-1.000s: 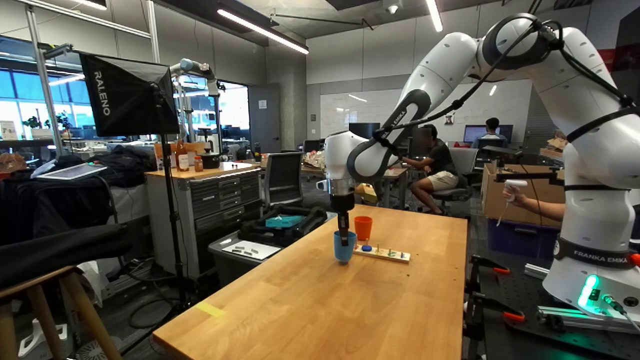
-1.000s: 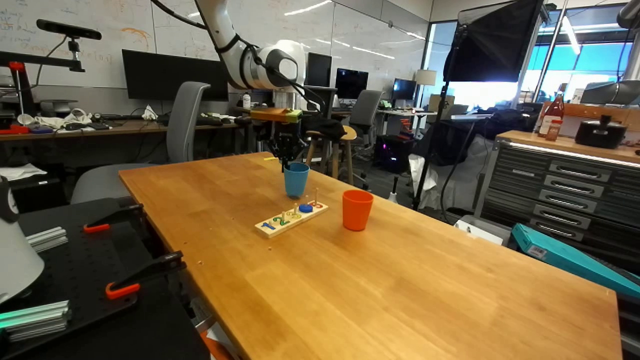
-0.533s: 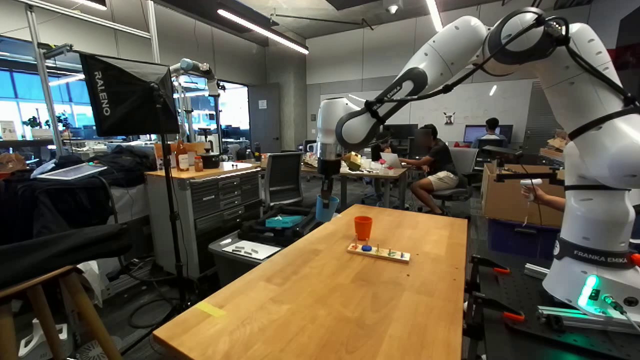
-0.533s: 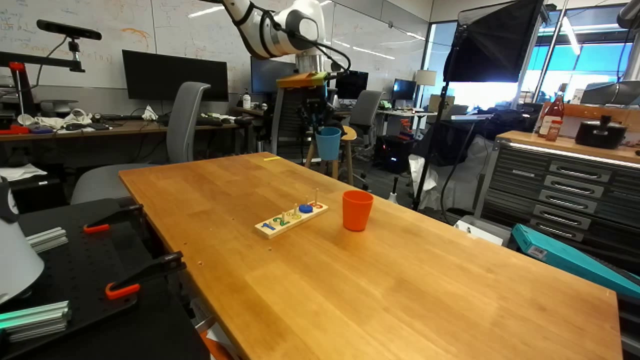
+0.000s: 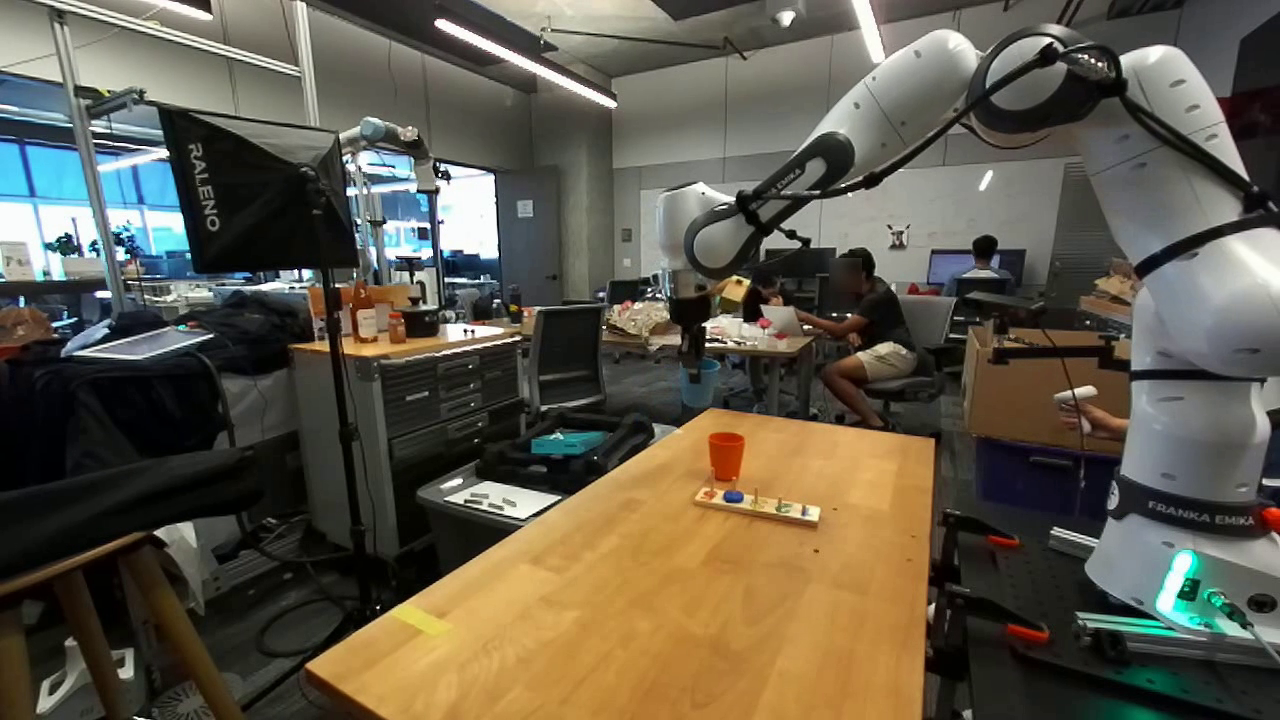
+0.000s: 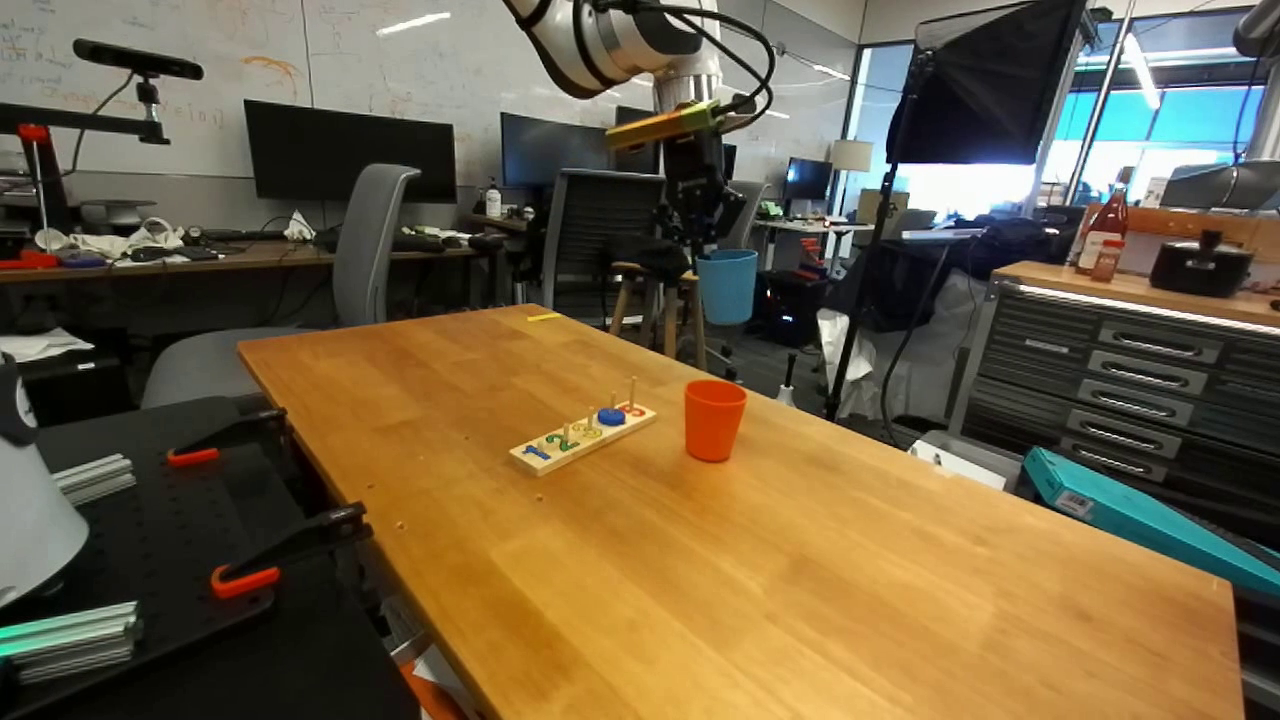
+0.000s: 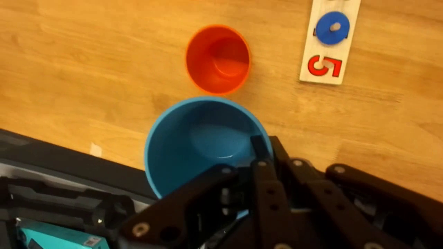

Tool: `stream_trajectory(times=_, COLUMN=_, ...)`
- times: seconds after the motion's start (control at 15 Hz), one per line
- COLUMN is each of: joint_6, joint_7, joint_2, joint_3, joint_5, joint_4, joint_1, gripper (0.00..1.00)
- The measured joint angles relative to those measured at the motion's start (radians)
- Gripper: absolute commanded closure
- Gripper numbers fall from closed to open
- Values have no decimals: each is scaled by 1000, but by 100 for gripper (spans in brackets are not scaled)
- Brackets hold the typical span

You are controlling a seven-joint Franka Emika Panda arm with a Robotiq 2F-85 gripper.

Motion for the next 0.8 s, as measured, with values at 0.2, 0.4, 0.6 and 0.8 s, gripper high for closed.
stream_trajectory(times=0.2, joint_6=-78, joint_7=0, joint_2=2, joint_3=-1, joint_5=0, joint_4=-11, joint_1=-19, gripper=99)
stream_trajectory(times=0.4, joint_6=-100, joint_7=3, joint_2=12, joint_3=-1, joint_5=-1, joint_4=-27, joint_1=-29, gripper=99)
stream_trajectory(times=0.6, joint_6=-98, joint_7=9, joint_2=36, joint_3=-1, joint_5=-1, joint_4=-33, joint_1=-39, gripper=99)
stream_trajectory(times=0.8, joint_6=-85, joint_7=18, joint_2=60, joint_3=-1, joint_5=-1, joint_4=-32, joint_1=-45, gripper=99)
